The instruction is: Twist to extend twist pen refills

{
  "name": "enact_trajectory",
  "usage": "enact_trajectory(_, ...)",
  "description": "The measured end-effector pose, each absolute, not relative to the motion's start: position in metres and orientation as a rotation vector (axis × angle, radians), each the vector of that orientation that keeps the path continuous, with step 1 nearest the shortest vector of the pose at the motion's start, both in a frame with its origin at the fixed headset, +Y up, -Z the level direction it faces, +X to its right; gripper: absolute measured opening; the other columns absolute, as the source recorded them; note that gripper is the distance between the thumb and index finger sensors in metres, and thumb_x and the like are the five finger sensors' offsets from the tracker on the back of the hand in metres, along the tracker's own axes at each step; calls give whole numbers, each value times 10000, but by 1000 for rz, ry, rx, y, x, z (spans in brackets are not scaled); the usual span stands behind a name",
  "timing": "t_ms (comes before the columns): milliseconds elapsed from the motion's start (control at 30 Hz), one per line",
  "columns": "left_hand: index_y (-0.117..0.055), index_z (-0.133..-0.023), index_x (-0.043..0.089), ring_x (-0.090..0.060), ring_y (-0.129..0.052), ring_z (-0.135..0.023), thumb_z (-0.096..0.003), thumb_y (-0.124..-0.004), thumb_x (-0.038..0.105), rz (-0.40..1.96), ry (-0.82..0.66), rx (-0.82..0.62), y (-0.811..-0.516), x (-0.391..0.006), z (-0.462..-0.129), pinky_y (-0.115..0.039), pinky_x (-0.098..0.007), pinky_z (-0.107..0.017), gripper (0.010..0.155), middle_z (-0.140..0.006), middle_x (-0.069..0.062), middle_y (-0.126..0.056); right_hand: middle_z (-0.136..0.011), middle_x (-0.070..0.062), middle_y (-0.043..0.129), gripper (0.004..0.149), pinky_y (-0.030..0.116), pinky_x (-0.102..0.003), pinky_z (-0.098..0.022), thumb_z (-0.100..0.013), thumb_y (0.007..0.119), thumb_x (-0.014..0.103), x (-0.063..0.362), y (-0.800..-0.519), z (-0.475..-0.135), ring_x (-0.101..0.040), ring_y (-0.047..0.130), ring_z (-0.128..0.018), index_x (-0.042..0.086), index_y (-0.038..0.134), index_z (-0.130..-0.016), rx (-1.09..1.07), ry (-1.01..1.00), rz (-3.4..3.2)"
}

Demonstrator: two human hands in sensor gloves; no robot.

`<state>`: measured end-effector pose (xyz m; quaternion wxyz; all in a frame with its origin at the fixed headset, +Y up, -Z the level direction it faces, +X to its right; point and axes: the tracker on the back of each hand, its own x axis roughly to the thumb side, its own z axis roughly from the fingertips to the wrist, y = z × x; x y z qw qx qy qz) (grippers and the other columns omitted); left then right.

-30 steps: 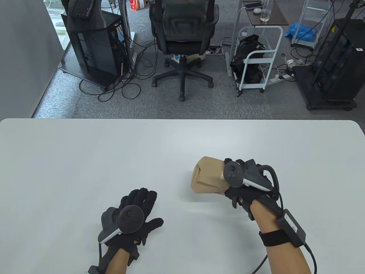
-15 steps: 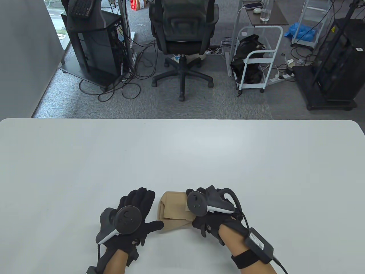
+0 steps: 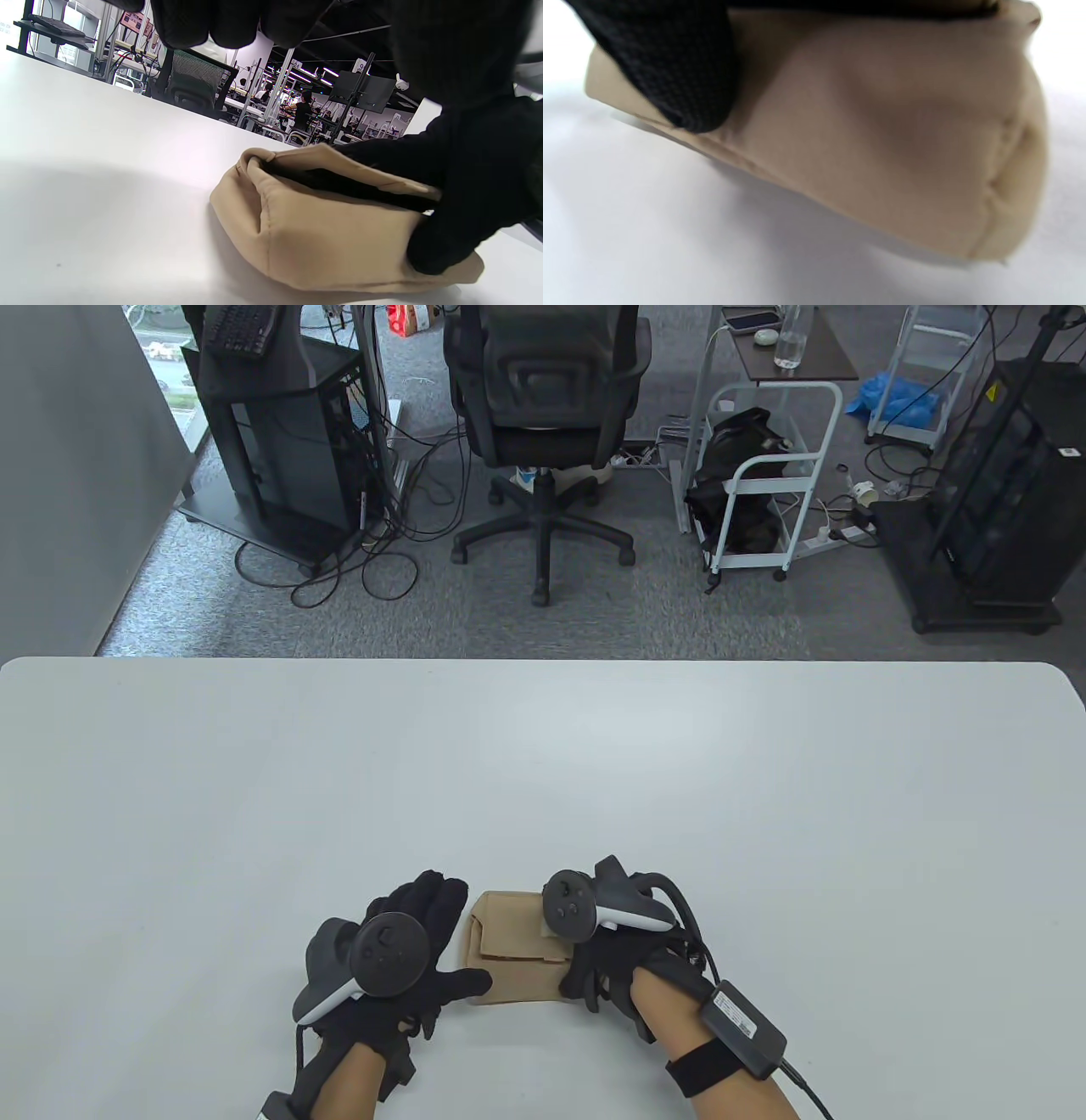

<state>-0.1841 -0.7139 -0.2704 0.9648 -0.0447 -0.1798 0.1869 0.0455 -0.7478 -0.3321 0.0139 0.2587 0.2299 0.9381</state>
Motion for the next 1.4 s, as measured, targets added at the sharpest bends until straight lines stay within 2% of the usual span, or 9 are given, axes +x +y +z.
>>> enact_trajectory(67, -488, -1116, 128, -495, -564, -1031, -323, -826, 666, 378, -363, -88, -714, -184, -270, -448, -660, -702, 1016, -1148, -230, -465, -1138, -297, 224, 1147, 309, -845, -635, -379, 964, 535, 47, -739, -328, -602, 316, -997, 72, 210, -1110, 799, 733, 2898)
enact_trajectory(200, -501, -1111, 117, -494, -594, -1017, -322, -826, 668, 365, -346, -97, -717, -183, -271, -464, -658, -699, 1016, -1136, -236, -497, -1144, -292, 245, 1136, 304, -844, -634, -386, 950, 552, 53, -708, -317, -599, 312, -998, 75, 218, -1113, 805, 593, 2880)
enact_trajectory(367, -584, -1080, 81, -518, -659, -979, -325, -835, 654, 327, -312, -126, -723, -178, -272, -505, -664, -680, 980, -1103, -259, -571, -1143, -288, 363, 1039, 327, -841, -634, -410, 932, 532, 69, -674, -300, -593, 389, -993, 77, 324, -1120, 741, 332, 2865)
enact_trajectory(467, -675, -1039, 67, -527, -724, -943, -335, -843, 635, 264, -275, -131, -726, -174, -273, -545, -670, -661, 920, -1070, -270, -648, -1123, -285, 473, 967, 361, -838, -633, -421, 926, 507, 80, -668, -290, -584, 476, -978, 65, 412, -1111, 678, 154, 2867)
enact_trajectory(600, -699, -1028, 60, -534, -735, -933, -349, -829, 634, 239, -245, -176, -736, -169, -275, -553, -672, -653, 898, -1060, -275, -668, -1103, -269, 544, 892, 398, -828, -634, -427, 920, 481, 88, -676, -285, -567, 542, -961, 62, 495, -1090, 672, 108, 2869)
enact_trajectory(833, -727, -1024, 86, -525, -656, -977, -351, -821, 633, 206, -237, -268, -752, -160, -280, -502, -668, -677, 872, -1096, -259, -592, -1084, -257, 597, 846, 435, -817, -634, -425, 918, 472, 91, -698, -286, -555, 586, -947, 59, 558, -1070, 680, 190, 2866)
enact_trajectory(1267, -786, -969, 98, -507, -666, -983, -373, -845, 580, 134, -222, -283, -761, -153, -281, -498, -665, -680, 770, -1091, -219, -632, -1050, -236, 677, 803, 491, -794, -636, -414, 928, 463, 79, -726, -292, -530, 664, -919, 64, 626, -1042, 708, 308, 2946)
enact_trajectory(1400, -795, -953, 99, -501, -679, -981, -373, -861, 560, 104, -211, -274, -762, -150, -280, -501, -665, -680, 744, -1083, -207, -654, -1028, -214, 707, 763, 521, -778, -637, -406, 940, 439, 77, -730, -294, -509, 698, -902, 87, 662, -1023, 730, 251, 2993)
